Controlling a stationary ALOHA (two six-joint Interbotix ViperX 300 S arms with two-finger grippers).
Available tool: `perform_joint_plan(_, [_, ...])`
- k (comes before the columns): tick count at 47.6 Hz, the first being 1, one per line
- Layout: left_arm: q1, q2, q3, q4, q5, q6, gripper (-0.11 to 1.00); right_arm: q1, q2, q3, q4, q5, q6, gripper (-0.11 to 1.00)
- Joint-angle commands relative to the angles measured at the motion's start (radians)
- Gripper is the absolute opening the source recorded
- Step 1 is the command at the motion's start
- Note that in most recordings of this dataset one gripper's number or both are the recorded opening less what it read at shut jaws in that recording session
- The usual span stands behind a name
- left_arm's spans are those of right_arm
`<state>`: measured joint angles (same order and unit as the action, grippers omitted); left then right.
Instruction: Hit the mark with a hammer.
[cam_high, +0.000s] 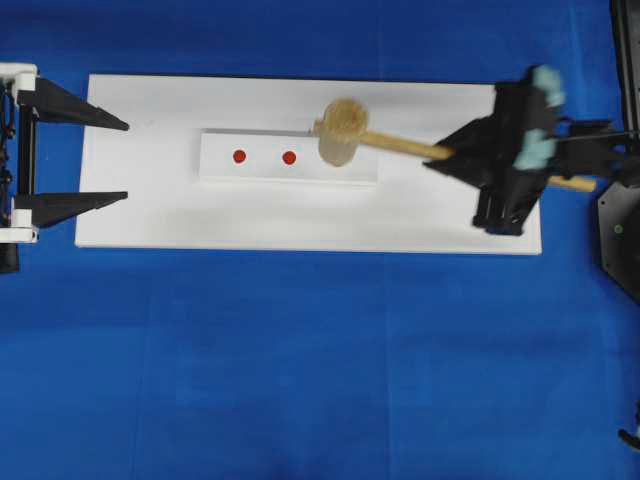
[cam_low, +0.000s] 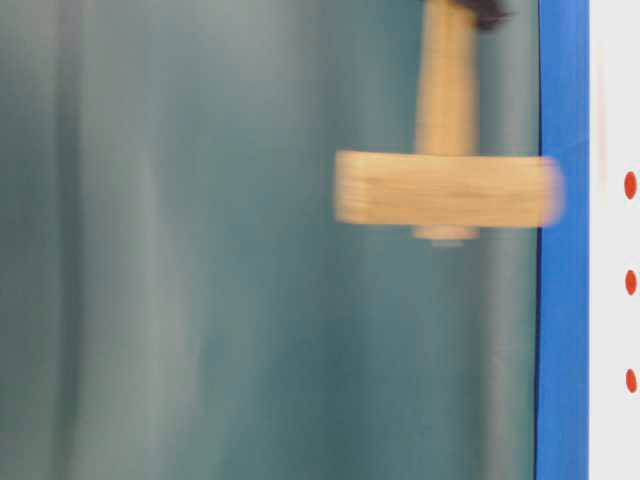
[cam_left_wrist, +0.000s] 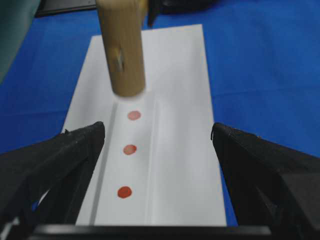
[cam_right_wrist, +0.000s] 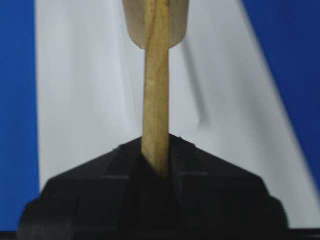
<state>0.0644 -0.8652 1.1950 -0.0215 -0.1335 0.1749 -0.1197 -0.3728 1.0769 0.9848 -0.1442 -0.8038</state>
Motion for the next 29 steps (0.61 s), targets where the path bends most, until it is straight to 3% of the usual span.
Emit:
perform_joint_plan(1, [0.002, 0.000, -0.011, -0.002, -0.011, -0.002, 0.86, 0.014, 0.115, -0.028, 0.023, 0.005, 0.005, 0.00])
perform_joint_plan(10, [0.002, -0.002, -0.011, 0.000, -0.011, 0.000, 0.85, 0.023, 0.179, -0.060, 0.028, 0.003, 0.005, 0.00])
perform_joint_plan(29, [0.002, -0.002, -0.012, -0.002, -0.011, -0.002, 0.85, 0.023, -0.060, -0.040, 0.011, -0.035, 0.000, 0.00])
